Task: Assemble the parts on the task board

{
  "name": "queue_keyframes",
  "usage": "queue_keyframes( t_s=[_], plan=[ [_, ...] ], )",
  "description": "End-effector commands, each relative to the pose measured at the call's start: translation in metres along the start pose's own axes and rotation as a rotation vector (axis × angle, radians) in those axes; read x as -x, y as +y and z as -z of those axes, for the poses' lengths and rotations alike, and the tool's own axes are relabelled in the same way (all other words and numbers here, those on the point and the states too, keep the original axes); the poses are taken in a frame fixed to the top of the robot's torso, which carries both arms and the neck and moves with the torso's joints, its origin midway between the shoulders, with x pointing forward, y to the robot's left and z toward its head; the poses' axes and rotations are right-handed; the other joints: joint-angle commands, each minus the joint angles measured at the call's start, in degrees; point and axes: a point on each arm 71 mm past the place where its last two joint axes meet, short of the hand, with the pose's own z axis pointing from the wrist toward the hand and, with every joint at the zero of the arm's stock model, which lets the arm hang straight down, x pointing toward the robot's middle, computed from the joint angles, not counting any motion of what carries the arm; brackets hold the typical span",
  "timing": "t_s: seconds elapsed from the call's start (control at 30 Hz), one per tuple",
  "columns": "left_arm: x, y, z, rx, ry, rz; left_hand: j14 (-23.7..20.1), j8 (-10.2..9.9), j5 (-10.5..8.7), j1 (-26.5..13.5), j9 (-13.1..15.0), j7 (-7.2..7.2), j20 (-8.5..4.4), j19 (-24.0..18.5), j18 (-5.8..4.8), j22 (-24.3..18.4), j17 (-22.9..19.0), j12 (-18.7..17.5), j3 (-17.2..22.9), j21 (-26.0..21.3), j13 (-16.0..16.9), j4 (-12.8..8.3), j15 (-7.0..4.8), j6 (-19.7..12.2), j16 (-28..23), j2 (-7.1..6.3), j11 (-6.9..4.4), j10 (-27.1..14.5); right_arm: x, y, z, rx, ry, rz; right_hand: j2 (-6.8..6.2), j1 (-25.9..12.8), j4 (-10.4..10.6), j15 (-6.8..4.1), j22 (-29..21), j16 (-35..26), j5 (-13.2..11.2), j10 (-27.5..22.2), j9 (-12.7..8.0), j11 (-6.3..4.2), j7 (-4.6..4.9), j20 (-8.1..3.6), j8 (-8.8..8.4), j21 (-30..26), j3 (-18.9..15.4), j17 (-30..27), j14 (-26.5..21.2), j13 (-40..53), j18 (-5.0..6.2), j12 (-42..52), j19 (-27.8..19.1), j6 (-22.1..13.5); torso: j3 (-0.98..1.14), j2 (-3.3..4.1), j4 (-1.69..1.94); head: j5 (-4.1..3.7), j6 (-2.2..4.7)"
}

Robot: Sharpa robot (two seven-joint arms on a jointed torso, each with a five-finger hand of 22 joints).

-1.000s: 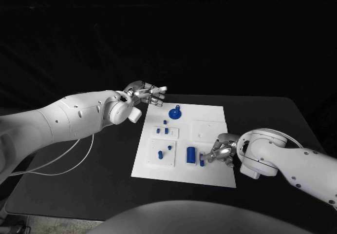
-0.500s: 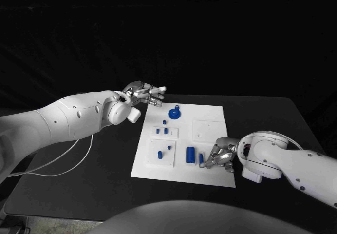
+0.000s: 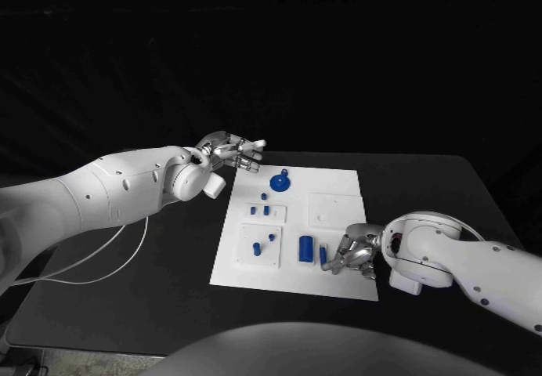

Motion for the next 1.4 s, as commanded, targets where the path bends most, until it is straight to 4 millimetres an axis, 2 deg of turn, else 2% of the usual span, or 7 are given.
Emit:
queue_keyframes(
  t_s=[0.03,0.17,0.3,0.43,0.97,1.13,1.4],
  plan=[
    [-0.003,0.0,0.0,-0.001,0.017,0.003,-0.41,0.27,-0.2,-0.08,0.08,0.11,0.04,-0.18,-0.04,-0.07,-0.06,0.21,0.08,0.22,0.09,0.53,0.0,-0.34,-0.23,-0.74,-0.1,-0.3,-0.002,0.001,-0.002,0.0,0.017,0.009,1.01,0.33,-1.09,-0.17,1.33,-0.03,-0.33,0.41,0.07,-0.24,-0.09,-0.17,0.22,0.16,0.46,0.03,0.2,0.1,-0.24,0.2,2.73,0.01,0.03,0.02,0.01,0.04,0.0],
    [-0.003,0.001,-0.001,0.0,0.018,0.003,-0.41,0.27,-0.2,-0.08,0.08,0.11,0.04,-0.18,-0.04,-0.07,-0.06,0.21,0.08,0.22,0.09,0.53,0.0,-0.34,-0.23,-0.74,-0.1,-0.3,-0.001,0.001,-0.003,-0.007,0.01,0.007,1.88,-0.81,-4.25,-0.25,1.37,-0.03,-0.33,0.55,-0.12,-0.31,-0.16,-0.29,0.26,0.39,2.14,0.05,0.25,0.35,-0.41,0.44,2.76,-0.02,0.04,0.03,0.02,0.1,0.0],
    [-0.004,0.001,-0.001,0.002,0.019,0.002,-0.41,0.27,-0.2,-0.08,0.08,0.11,0.04,-0.18,-0.04,-0.07,-0.06,0.21,0.08,0.22,0.09,0.53,0.0,-0.34,-0.23,-0.74,-0.1,-0.3,0.0,0.001,-0.004,-0.017,-0.002,0.002,2.71,-1.22,-4.53,-0.26,1.33,-0.03,-0.33,0.54,-0.16,-0.38,-0.26,-0.29,0.23,0.29,2.78,0.07,0.24,0.34,-0.42,0.39,2.73,0.04,0.03,0.04,0.0,0.16,0.0],
    [-0.004,0.001,-0.001,0.002,0.019,0.002,-0.41,0.27,-0.2,-0.08,0.08,0.11,0.04,-0.18,-0.04,-0.07,-0.06,0.21,0.08,0.22,0.09,0.53,0.0,-0.34,-0.23,-0.74,-0.1,-0.3,0.001,0.001,-0.005,-0.027,-0.018,0.001,2.6,-2.64,-6.51,-0.29,1.35,-0.05,-0.34,0.61,0.02,-0.43,-0.34,-0.35,0.24,0.54,4.4,0.07,0.24,0.41,-0.52,0.23,2.73,0.2,0.03,0.02,-0.01,0.14,0.0],
    [-0.004,0.001,-0.001,0.003,0.019,0.002,-0.39,0.31,-0.2,0.02,0.08,0.1,0.03,-0.18,-0.04,-0.08,-0.05,0.21,0.13,0.23,0.09,0.62,-0.01,-0.33,-0.22,-0.62,-0.11,-0.3,0.004,0.0,-0.009,-0.048,-0.051,-0.016,2.23,-2.91,-6.59,-0.3,1.32,-0.14,-0.34,0.73,0.09,-0.46,-0.36,-0.35,0.23,0.69,5.49,0.0,0.25,0.48,-0.51,0.17,2.76,0.21,-0.04,-0.01,0.03,0.1,0.0],
    [-0.004,0.001,-0.001,0.003,0.019,0.002,-0.39,0.31,-0.2,0.02,0.08,0.1,0.03,-0.18,-0.04,-0.08,-0.05,0.21,0.13,0.23,0.09,0.62,-0.01,-0.33,-0.22,-0.62,-0.11,-0.3,0.004,-0.003,-0.014,-0.059,-0.029,-0.022,1.28,-2.04,-7.37,-0.25,1.35,-0.1,-0.33,0.68,0.01,-0.5,-0.42,-0.3,0.23,0.73,7.45,0.01,0.29,0.48,-0.6,0.1,2.72,0.2,-0.02,0.01,0.01,0.15,0.0],
    [-0.004,0.001,-0.001,0.004,0.019,0.002,-0.39,0.31,-0.19,0.07,0.08,0.1,0.03,-0.19,-0.04,-0.09,-0.05,0.21,0.05,0.23,0.09,0.54,0.0,-0.33,-0.23,-0.55,-0.11,-0.3,0.003,-0.006,-0.022,-0.079,-0.011,-0.032,0.96,-1.26,-10.5,-0.12,1.3,-0.01,-0.1,0.64,0.34,-0.47,-0.47,-0.1,0.21,0.54,9.15,-0.17,0.31,0.52,-0.51,0.33,2.69,0.19,0.03,0.02,0.04,0.23,0.0]
  ],
)
